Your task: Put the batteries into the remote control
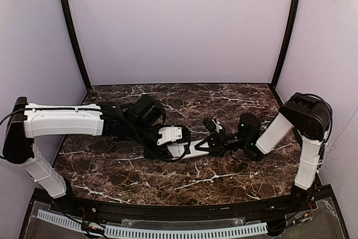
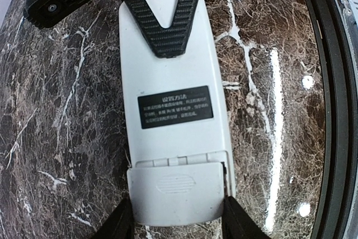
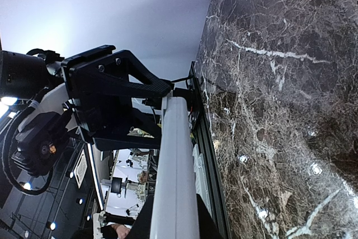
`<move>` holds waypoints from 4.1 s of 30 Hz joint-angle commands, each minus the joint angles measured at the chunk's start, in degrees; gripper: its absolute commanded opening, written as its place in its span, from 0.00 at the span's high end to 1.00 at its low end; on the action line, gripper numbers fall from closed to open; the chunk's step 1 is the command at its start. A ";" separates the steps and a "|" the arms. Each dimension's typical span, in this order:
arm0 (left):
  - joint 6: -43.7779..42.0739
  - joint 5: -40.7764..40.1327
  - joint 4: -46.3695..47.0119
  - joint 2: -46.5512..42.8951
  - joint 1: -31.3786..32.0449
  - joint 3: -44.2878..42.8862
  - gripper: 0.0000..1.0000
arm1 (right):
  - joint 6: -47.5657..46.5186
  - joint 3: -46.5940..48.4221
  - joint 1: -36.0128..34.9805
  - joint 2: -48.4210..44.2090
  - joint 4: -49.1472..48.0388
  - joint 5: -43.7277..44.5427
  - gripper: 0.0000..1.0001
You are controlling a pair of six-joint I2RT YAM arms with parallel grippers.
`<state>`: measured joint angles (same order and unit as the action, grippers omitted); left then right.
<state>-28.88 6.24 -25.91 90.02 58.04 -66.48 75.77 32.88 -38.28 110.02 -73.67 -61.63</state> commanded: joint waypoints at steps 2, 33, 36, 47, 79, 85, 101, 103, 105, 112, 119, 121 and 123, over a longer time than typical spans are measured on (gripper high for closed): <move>0.93 0.80 -1.86 0.76 0.24 -1.92 0.55 | 0.24 0.40 -0.61 -0.59 -3.58 0.16 1.00; 3.09 3.54 -3.93 2.11 0.24 -3.59 0.42 | 0.76 -0.85 -0.58 -0.41 -5.59 0.89 1.00; 3.08 3.54 -3.91 2.01 0.26 -3.51 0.42 | 0.93 -0.97 -0.59 -0.33 -5.93 0.89 1.00; 4.38 0.52 -3.00 1.27 0.28 -3.88 0.32 | 2.23 -1.33 -0.59 0.13 -8.16 0.89 1.00; 55.83 17.35 28.60 -9.99 -14.97 11.54 0.42 | 2.20 1.54 0.93 0.51 -15.46 7.13 1.00; 61.51 15.83 30.00 -8.65 -14.96 13.94 0.45 | 2.55 2.35 0.93 2.01 -17.67 8.79 1.00; 64.56 13.64 29.43 -6.84 -14.95 13.89 0.40 | 1.78 4.58 1.97 1.95 -20.65 10.13 1.00; 64.41 13.89 29.35 -6.50 -14.98 13.40 0.43 | 1.67 4.75 2.09 1.95 -20.92 10.23 1.00; 64.23 14.17 29.26 -5.93 -14.98 12.94 0.44 | 1.67 4.94 2.09 2.02 -21.32 10.18 1.00; 64.24 12.90 28.31 -4.10 -14.99 11.37 0.46 | 1.32 5.35 2.17 1.61 -21.60 10.56 1.00; 63.79 13.06 28.03 -2.57 -14.93 9.96 0.46 | 1.28 5.87 2.21 1.76 -21.84 10.21 1.00; 63.83 13.39 28.14 -2.05 -14.94 9.59 0.47 | 1.31 6.07 2.16 1.86 -22.14 10.03 1.00; 63.88 13.46 28.02 -1.50 -14.97 9.21 0.48 | 1.30 6.05 2.16 1.70 -22.25 10.20 1.00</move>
<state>35.20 19.46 3.07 87.26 43.03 -55.64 78.04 37.87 -36.34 111.55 -74.56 -51.40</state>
